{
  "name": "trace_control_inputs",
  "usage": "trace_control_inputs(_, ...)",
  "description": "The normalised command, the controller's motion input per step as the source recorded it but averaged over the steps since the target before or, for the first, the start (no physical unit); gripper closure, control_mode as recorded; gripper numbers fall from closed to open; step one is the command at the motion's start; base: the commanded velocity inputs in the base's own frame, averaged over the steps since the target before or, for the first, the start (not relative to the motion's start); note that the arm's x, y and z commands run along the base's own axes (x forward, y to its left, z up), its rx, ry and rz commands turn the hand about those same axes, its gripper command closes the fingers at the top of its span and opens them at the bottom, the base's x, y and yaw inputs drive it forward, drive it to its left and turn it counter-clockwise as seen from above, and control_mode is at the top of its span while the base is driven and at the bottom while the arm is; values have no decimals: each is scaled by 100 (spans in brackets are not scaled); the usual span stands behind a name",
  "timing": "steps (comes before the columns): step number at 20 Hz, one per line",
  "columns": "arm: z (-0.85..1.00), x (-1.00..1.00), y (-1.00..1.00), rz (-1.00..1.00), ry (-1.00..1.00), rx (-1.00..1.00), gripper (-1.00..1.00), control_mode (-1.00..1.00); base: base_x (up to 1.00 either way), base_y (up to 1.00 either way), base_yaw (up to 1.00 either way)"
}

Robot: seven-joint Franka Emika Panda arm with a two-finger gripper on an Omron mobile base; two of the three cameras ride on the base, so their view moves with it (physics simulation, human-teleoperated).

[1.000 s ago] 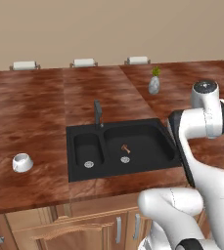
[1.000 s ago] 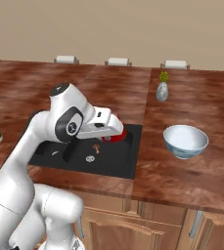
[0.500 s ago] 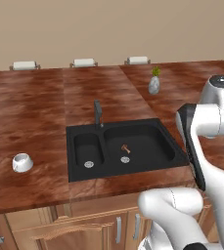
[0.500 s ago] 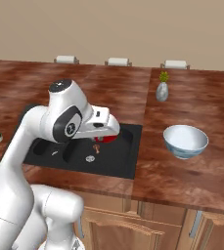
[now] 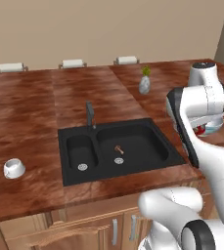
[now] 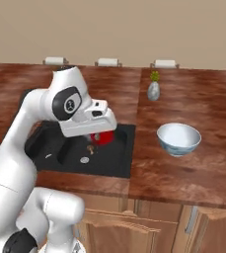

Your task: Clear the mugs and bowl far away from the sink.

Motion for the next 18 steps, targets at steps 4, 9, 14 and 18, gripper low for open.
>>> trace_control_inputs(4, 0, 0, 0, 0, 0, 0, 100, 100, 0, 0, -98)
trace_control_inputs(9, 0, 0, 0, 0, 0, 0, 100, 100, 0, 0, -100)
trace_control_inputs(14, 0, 0, 0, 0, 0, 0, 100, 100, 0, 0, -100)
trace_control_inputs(18, 0, 0, 0, 0, 0, 0, 100, 100, 0, 0, -100)
